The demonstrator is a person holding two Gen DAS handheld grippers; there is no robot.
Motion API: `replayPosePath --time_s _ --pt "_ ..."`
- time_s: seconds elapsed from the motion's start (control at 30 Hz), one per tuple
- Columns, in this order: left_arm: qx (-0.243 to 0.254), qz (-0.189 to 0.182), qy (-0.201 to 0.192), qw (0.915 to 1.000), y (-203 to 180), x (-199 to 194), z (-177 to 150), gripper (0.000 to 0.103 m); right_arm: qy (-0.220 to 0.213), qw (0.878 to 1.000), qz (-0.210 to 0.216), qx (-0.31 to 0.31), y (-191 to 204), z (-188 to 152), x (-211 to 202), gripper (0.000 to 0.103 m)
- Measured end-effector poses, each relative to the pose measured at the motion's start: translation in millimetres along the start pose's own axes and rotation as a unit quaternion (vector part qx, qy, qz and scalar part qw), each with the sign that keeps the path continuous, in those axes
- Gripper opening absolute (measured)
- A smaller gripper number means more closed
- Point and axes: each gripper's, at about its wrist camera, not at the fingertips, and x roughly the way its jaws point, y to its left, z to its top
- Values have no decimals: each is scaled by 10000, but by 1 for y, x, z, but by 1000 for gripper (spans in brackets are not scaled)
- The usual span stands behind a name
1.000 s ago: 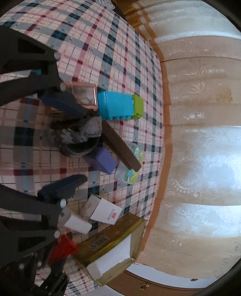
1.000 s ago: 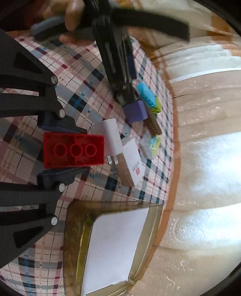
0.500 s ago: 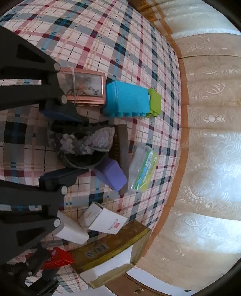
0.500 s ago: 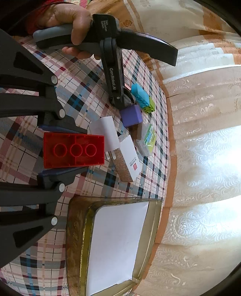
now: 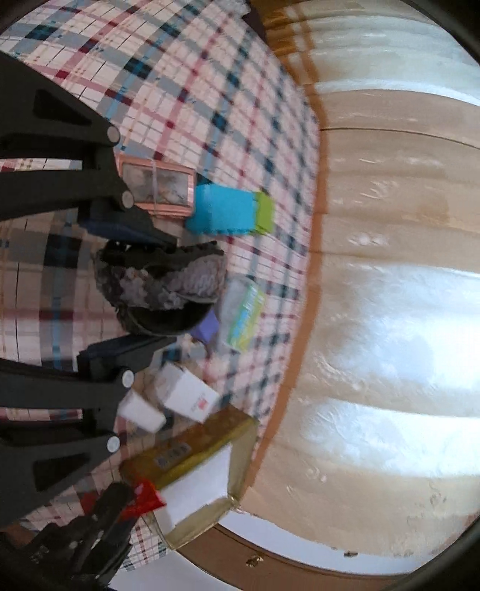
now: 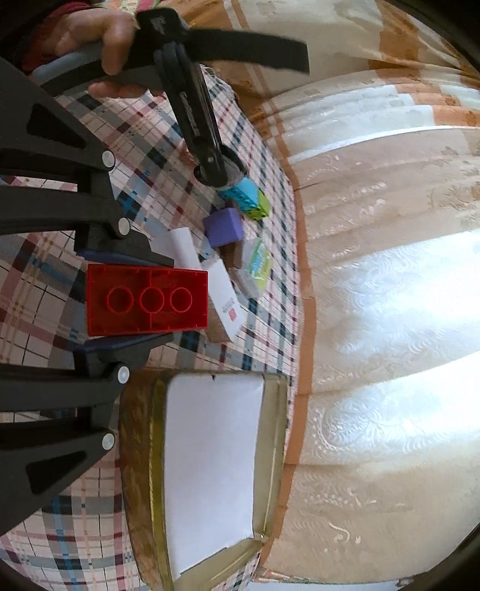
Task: Organize rigid objects
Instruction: 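Lift the red brick with the right gripper while the left gripper lifts the grey object toward the tin tray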
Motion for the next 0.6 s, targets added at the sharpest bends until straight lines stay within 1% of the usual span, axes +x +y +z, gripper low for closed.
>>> replayPosePath --time_s 0.13,0.3,0.4,0.6 --pt "213 -102 -322 9992 -20 -14 9 43 -149 9998 -112 1 -4 6 -6 34" --pt "435 -300 -437 9976 -48 -19 18 43 -395 9989 -264 60 -19 16 -19 34" --pt "548 -410 -511 9963 -65 -18 22 43 -525 9977 -406 169 -35 22 -26 34" --pt "809 -587 -630 9930 -106 -12 28 43 -767 9931 -813 365 -69 28 -40 34"
